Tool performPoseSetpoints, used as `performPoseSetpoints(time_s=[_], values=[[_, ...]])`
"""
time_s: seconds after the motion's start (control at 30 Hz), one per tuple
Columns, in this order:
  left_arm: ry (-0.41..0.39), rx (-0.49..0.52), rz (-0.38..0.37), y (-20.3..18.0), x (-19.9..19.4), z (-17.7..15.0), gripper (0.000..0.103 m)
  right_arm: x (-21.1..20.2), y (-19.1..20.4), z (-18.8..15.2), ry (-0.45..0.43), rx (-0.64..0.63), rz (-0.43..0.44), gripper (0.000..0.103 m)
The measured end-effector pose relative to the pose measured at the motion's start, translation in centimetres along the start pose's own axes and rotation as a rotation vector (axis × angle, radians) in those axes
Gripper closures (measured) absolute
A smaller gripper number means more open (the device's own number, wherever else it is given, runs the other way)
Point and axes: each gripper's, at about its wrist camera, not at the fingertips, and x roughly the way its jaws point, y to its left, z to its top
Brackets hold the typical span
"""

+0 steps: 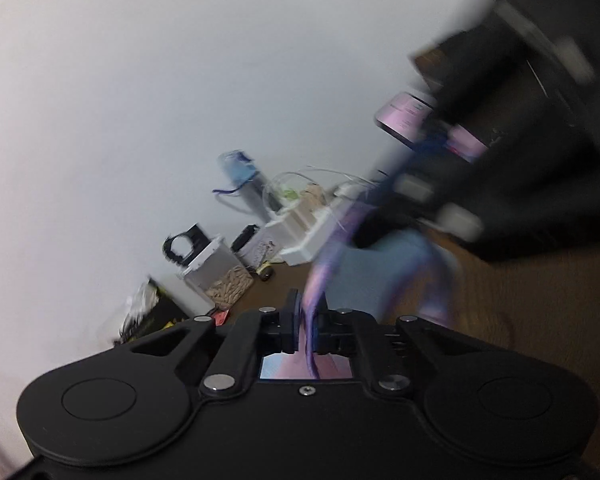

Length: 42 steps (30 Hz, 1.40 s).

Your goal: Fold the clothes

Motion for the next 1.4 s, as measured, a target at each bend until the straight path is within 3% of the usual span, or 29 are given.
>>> performPoseSetpoints(time_s=[0.03, 0.13, 0.17, 0.23, 0.4, 0.6, 0.63, 0.67, 0.7, 0.73, 0.87, 0.97, 1.0, 1.07, 1.1, 1.13, 1.27, 1.4], values=[[0.003, -0.068, 0.011, 1.2, 0.1, 0.5, 0.099, 0.0, -0.3, -0.3, -0.002, 0.028, -0.009, 0.067], [-0.018, -0.240, 0.073, 4.8, -0.1, 1.9, 0.099, 0.0, -0.7, -1.3, 0.012, 0.117, 0.017, 0.055], [-0.029, -0.248, 0.092, 5.2, -0.3, 2.2, 0.099, 0.2, -0.4, -1.8, 0.023, 0.155, 0.044, 0.051], [-0.049, -0.264, 0.129, 6.0, -0.6, 2.7, 0.099, 1.2, 0.7, -2.8, 0.039, 0.226, 0.110, 0.036], [-0.048, -0.275, 0.196, 6.5, -2.0, 3.8, 0.099, 4.6, 1.6, -3.9, 0.079, 0.414, 0.212, 0.035], [-0.050, -0.302, 0.255, 6.8, -4.6, 2.7, 0.099, 6.2, 1.7, -4.0, 0.090, 0.527, 0.272, 0.040], [-0.042, -0.312, 0.262, 6.8, -4.9, 2.5, 0.099, 6.6, 1.9, -4.2, 0.107, 0.528, 0.277, 0.046], [-0.036, -0.314, 0.268, 6.8, -5.1, 2.2, 0.099, 6.9, 2.2, -4.3, 0.123, 0.529, 0.282, 0.060], [-0.023, -0.315, 0.291, 6.8, -5.5, 1.7, 0.099, 7.2, 2.3, -4.5, 0.135, 0.529, 0.285, 0.093], [-0.009, -0.316, 0.313, 6.7, -5.8, 1.1, 0.099, 7.1, 2.2, -4.4, 0.132, 0.528, 0.281, 0.098], [0.083, -0.382, 0.362, 6.7, -7.5, -1.9, 0.099, 5.1, 0.4, -3.3, 0.062, 0.438, 0.201, 0.098], [0.154, -0.415, 0.302, 4.6, -8.6, -4.9, 0.097, 2.5, -0.8, -2.1, -0.001, 0.313, 0.166, 0.098], [0.179, -0.377, 0.291, 3.0, -9.0, -5.9, 0.090, 1.8, -0.4, -1.8, -0.005, 0.238, 0.162, 0.098], [0.210, -0.299, 0.276, 0.4, -9.7, -7.2, 0.063, 0.4, 0.3, -1.3, -0.007, 0.090, 0.158, 0.098], [0.216, -0.259, 0.273, -0.7, -10.0, -7.6, 0.043, 0.0, 0.9, -1.5, 0.019, 0.027, 0.165, 0.098], [0.203, -0.212, 0.250, -1.8, -10.4, -7.7, 0.035, -0.3, 1.4, -1.6, 0.043, -0.028, 0.172, 0.098], [0.154, -0.082, 0.175, -3.8, -10.7, -6.7, 0.034, -0.5, 2.6, -2.0, 0.109, -0.070, 0.186, 0.098], [0.114, -0.026, 0.073, -5.5, -10.9, -5.4, 0.033, -0.9, 2.9, -1.8, 0.125, -0.057, 0.171, 0.098]])
